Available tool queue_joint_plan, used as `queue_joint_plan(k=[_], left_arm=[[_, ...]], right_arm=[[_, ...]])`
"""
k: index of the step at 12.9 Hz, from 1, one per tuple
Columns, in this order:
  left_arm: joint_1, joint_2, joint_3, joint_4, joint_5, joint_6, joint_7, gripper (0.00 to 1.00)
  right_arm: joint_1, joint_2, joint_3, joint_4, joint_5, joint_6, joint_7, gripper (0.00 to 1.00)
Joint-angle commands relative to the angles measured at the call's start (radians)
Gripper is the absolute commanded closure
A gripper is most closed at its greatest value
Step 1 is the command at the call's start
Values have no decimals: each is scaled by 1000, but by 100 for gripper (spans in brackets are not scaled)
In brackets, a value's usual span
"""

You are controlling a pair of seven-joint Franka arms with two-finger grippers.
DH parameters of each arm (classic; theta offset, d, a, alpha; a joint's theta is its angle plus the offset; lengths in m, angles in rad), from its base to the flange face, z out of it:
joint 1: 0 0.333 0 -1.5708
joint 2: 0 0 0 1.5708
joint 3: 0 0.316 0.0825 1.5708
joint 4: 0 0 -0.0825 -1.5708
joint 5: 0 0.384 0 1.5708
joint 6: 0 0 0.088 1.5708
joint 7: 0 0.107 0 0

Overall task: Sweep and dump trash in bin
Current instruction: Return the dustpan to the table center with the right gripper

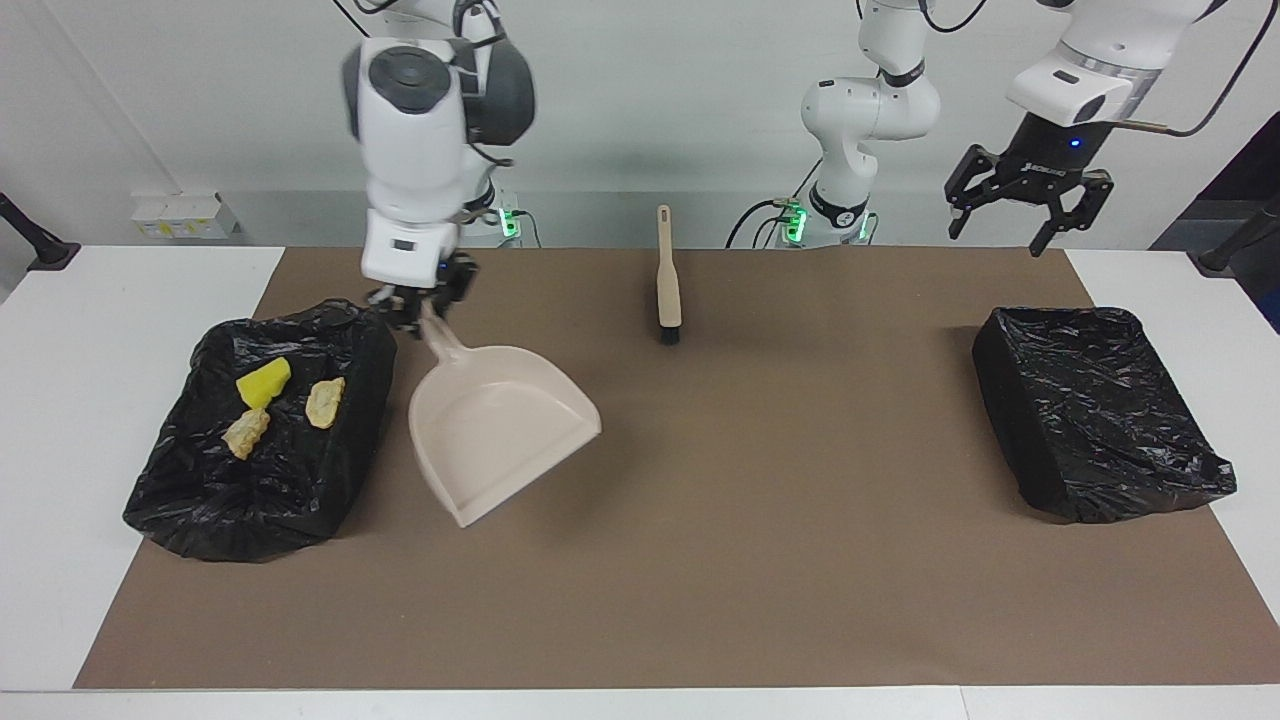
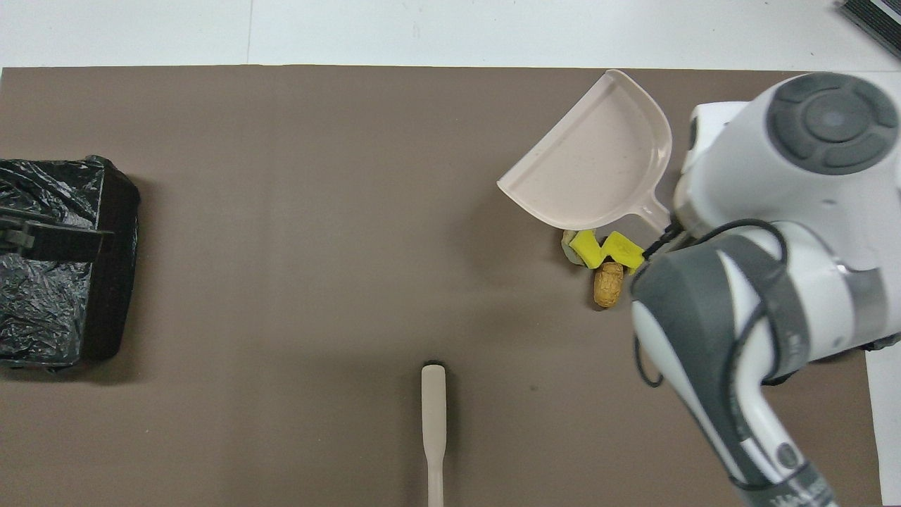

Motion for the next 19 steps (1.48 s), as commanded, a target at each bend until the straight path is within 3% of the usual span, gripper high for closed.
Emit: queue_joint_plan(k=[1, 3, 7, 9, 12, 14, 15, 16, 17, 19], left_arm=[[14, 108, -10, 174, 23, -109, 6, 0], [19, 122, -10, 189, 23, -121, 6, 0], [20, 110, -15, 179, 26, -90, 4, 0], [49, 102, -15, 165, 26, -90, 6, 0], [80, 97, -15, 160, 26, -90, 4, 0], [83, 99, -15, 162, 28, -90, 3, 0], [83, 99, -13, 163, 52, -94, -2, 0], [71, 99, -13, 163, 89, -96, -8, 0], [68, 99, -13, 168, 100, -113, -11, 0], [65, 99, -27, 171, 92, -124, -96, 0]], right_arm=[[99, 63, -5, 3, 95, 86, 308, 100], [153, 106, -5, 5, 184, 161, 480, 100], [244, 209, -3, 2, 241, 305, 695, 100], [285, 267, -3, 0, 243, 356, 755, 100], [285, 290, -3, -15, 308, 388, 774, 100], [287, 292, -3, -63, 316, 455, 784, 92], [288, 292, -3, -66, 331, 462, 794, 81], [288, 292, -3, -66, 333, 459, 786, 59], [288, 292, -3, -66, 319, 457, 768, 1], [285, 280, -3, -58, 319, 442, 739, 0]])
